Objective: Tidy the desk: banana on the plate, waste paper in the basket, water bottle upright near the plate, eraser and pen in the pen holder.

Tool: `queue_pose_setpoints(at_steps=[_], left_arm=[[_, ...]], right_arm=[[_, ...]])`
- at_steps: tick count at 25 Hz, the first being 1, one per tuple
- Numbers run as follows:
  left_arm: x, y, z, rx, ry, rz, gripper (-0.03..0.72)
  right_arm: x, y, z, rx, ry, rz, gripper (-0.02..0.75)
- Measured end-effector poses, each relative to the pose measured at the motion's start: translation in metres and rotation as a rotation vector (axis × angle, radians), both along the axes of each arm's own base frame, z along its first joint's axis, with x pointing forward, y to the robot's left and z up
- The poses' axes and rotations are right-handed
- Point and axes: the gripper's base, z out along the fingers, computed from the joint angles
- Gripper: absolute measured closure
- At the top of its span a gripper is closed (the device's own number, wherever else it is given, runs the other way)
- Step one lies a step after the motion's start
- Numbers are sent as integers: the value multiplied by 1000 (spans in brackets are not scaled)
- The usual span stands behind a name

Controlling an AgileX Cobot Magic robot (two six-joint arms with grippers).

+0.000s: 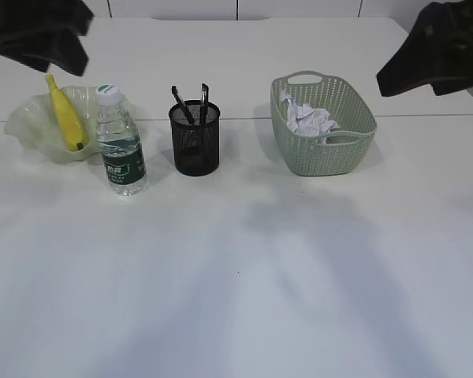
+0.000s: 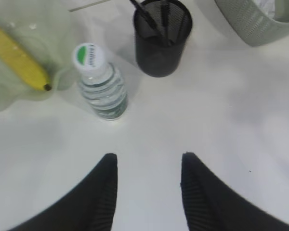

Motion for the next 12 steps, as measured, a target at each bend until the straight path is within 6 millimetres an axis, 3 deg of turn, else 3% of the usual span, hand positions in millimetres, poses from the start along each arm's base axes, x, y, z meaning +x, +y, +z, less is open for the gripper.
queue_pose_setpoints(at_steps=[7,12], left_arm=[[-18,81,21,-30,-31,236,377],[-70,125,18,-43,-52,390,377]], right_arm=[[-3,-5,-3,-55,38,-12,148],[-4,-4,-3,-40,48,-17,148]])
